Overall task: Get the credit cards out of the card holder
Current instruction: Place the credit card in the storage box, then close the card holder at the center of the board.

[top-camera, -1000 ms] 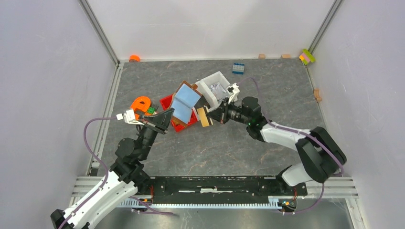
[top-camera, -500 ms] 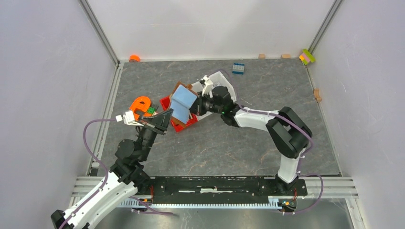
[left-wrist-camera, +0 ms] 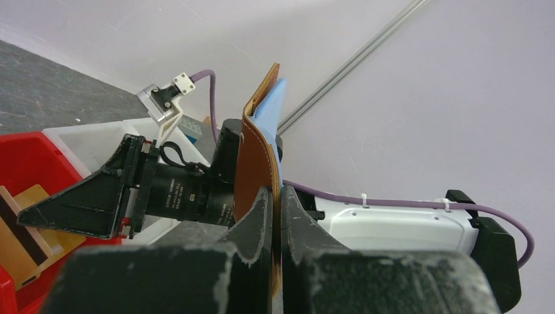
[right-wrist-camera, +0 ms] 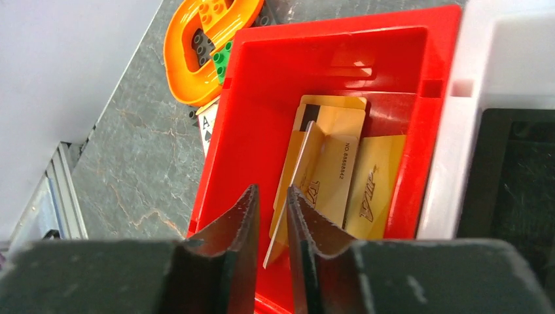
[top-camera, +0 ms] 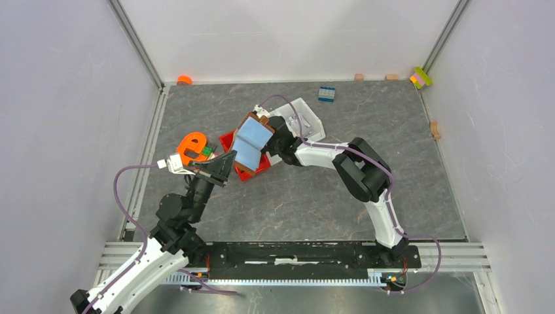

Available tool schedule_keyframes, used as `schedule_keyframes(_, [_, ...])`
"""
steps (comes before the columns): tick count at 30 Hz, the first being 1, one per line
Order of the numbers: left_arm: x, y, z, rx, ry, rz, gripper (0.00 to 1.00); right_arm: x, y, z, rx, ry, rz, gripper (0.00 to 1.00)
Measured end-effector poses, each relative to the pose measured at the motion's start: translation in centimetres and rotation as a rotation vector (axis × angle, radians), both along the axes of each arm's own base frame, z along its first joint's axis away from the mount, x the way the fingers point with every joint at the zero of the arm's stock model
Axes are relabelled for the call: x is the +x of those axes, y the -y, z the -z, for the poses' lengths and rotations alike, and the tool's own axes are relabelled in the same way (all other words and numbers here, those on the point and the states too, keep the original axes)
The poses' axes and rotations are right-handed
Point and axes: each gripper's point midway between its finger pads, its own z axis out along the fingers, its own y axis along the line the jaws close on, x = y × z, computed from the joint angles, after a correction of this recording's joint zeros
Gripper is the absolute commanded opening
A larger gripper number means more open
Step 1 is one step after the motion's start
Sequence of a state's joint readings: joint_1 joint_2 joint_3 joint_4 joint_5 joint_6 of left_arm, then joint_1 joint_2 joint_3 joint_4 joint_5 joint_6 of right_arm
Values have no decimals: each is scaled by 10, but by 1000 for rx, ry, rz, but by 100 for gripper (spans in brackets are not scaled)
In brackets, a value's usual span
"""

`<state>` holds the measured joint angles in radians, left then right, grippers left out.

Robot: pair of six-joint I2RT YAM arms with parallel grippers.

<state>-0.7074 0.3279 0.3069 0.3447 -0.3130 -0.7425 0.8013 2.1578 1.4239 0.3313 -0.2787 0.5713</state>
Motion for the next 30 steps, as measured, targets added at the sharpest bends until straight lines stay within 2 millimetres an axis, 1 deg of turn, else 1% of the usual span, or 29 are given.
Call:
schedule_keyframes(1, [0,0,0,-1,0,0,2,0,-2,0,-7,3,-3,34])
schedule_keyframes(3, [0,0,0,-1,1,0,2,-1,-4,-1,-17,21,-4,38])
schedule_keyframes(5, [-1,0,-1,-3,3,1,2,0,-2,-2,-32,42,2,38])
schedule_keyframes(9, [-2,-1,-2,-8,8,1,2,-6,13,-6,-72,79,17,38])
schedule_keyframes(11, [-2,-2,-3,-9,11,2,2,-12,27,-14,-93,105,30,38])
schedule_keyframes(15, [-3,-2,-4,-12,15,3,2,-26,56,-44,-99,174,56,37])
schedule_keyframes(18, [-3,-2,-4,-12,15,3,2,-42,86,-68,-84,228,86,38])
schedule_keyframes(20, [-3,-2,-4,-12,15,3,2,-50,103,-79,-76,261,111,38])
schedule_keyframes(23, [-3,0,-2,-6,11,10,2,-61,134,-89,-90,306,173,38])
schedule_keyframes(24, [-2,3,-1,1,9,19,2,-66,147,-92,-97,322,201,39])
schedule_keyframes(25, [-2,6,1,10,6,28,2,-69,157,-95,-101,334,222,42])
schedule_keyframes(26, [0,10,4,24,-1,42,2,-74,169,-98,-102,349,252,48])
schedule_keyframes(28, [3,22,13,61,-20,79,2,-81,189,-105,-96,373,300,62])
schedule_keyframes(29, [5,29,20,88,-38,102,2,-86,202,-107,-90,391,330,72])
schedule_keyframes(30, [6,37,28,117,-57,129,2,-90,213,-109,-83,403,356,77])
